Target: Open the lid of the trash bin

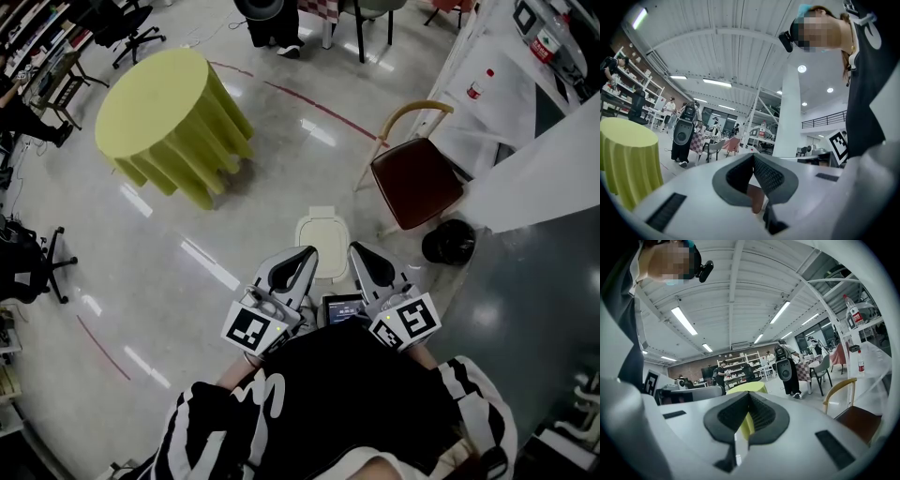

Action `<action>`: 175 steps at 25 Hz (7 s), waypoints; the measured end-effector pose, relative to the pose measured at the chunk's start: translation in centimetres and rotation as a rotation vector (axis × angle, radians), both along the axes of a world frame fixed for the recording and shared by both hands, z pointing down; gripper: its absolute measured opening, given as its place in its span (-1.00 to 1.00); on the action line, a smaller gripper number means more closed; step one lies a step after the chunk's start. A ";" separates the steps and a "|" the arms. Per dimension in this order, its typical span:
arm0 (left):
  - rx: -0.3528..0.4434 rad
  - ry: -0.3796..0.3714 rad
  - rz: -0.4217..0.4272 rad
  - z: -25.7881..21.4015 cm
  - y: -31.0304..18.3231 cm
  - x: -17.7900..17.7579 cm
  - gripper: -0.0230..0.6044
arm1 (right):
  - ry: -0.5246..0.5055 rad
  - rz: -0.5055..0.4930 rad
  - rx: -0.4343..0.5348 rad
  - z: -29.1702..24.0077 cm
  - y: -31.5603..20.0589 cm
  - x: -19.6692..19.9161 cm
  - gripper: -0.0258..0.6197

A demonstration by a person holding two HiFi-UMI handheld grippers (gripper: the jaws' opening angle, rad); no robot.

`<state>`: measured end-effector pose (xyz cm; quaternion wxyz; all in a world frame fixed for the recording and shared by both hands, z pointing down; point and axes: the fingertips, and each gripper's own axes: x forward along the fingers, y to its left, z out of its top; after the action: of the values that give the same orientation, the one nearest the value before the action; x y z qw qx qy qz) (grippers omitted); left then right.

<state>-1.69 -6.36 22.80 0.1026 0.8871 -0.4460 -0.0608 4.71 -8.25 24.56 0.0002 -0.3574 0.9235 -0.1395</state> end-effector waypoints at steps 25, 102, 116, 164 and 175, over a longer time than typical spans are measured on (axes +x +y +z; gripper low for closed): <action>-0.096 0.006 -0.012 3.8 -0.4 0.4 -0.90 | 0.034 -0.016 -0.059 3.5 -1.1 0.5 -0.91; -0.313 0.042 -0.074 16.2 -1.4 -1.4 -0.90 | 0.119 -0.098 -0.240 14.8 -1.7 -2.2 -0.91; -0.350 0.047 -0.074 19.2 -1.5 -1.3 -0.90 | 0.136 -0.119 -0.283 17.9 -1.4 -2.6 -0.91; -0.485 0.059 -0.091 27.1 -0.3 -1.1 -0.90 | 0.223 -0.117 -0.372 27.6 -1.6 -2.4 -0.91; -0.514 0.053 -0.099 28.3 -0.2 -1.4 -0.90 | 0.285 -0.175 -0.402 31.9 -1.1 -3.1 -0.91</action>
<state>-3.04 -6.54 51.07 0.3331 0.8072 -0.4866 0.0265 1.61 -9.30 56.47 -0.2131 -0.2852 0.8952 -0.2680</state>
